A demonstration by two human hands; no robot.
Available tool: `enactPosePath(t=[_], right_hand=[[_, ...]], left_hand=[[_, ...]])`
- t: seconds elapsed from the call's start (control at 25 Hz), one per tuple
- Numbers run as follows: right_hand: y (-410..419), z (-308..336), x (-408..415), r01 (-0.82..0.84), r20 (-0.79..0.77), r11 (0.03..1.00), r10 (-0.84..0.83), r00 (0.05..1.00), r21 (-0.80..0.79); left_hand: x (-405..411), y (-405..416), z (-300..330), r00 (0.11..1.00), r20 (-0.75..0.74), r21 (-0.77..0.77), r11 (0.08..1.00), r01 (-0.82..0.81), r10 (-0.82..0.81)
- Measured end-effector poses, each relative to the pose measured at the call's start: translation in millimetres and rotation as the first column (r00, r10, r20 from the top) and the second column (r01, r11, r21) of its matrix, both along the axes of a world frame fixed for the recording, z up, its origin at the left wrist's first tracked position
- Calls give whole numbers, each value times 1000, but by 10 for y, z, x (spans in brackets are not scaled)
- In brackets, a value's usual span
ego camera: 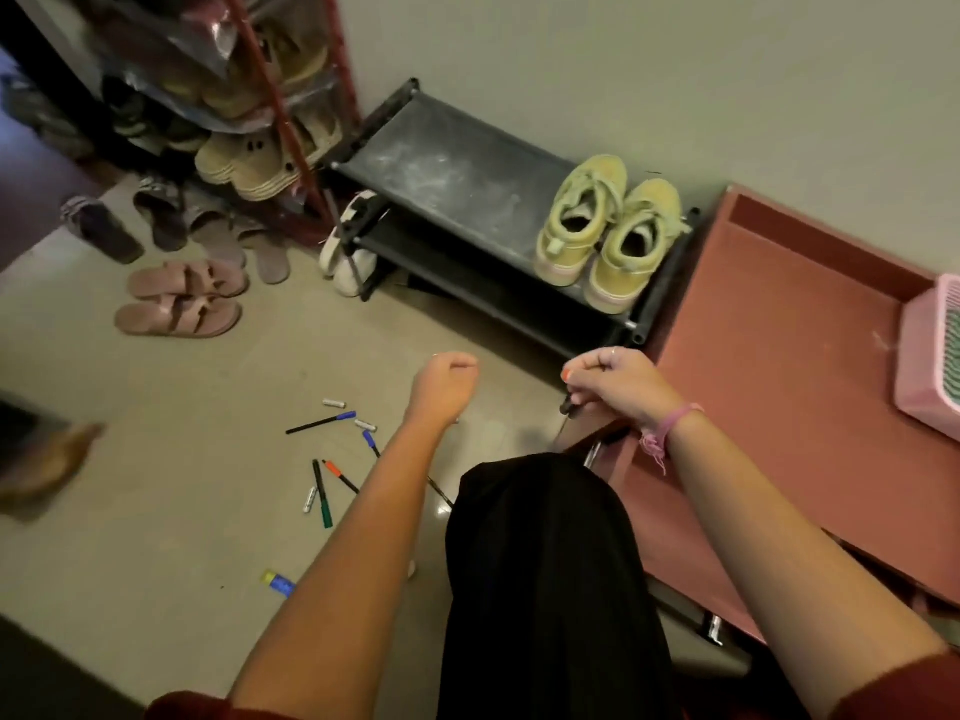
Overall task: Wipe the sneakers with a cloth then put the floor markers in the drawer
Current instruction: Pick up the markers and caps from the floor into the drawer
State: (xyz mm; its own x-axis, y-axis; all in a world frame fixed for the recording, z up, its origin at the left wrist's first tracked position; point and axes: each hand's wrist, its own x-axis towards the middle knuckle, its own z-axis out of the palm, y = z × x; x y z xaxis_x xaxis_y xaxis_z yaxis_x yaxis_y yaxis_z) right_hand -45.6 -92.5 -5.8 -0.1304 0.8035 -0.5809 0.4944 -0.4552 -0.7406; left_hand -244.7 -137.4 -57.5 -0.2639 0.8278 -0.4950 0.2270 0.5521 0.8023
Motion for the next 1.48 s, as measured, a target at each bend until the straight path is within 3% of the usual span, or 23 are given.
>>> enactPosePath(t=[0.16,0.36,0.6,0.84,1.04,1.16,1.48], right_hand=[[160,-268,-658,-3,-43,996,-1,999,-94],[356,-816,-1327,-121,55,970,135,989,-210],[357,-1473,-1748,-98,91,961,125,988,-257],[475,-2018,-1927,-259,91,933,289,953,-252],[662,-2065,-1860,-216,35,931,236,971,-294],[708,-2139,-1772,-186,72,930,219,973,-318],[659,-2349,-1710,-232,113,900,291,950,-368]], left_hand=[[-650,-314,-673,952,36,-162,942,-296,305],[-968,-724,-1399,921,-31,-280,881,-380,388],[-884,-803,-2173,965,-24,-363,897,-251,260],[-369,-675,-2951,990,89,-419,906,-61,108],[-11,-571,-3287,980,179,-574,818,36,83],[108,-551,-3399,945,213,-597,799,-74,247],[127,-546,-3506,966,52,-556,811,-181,252]])
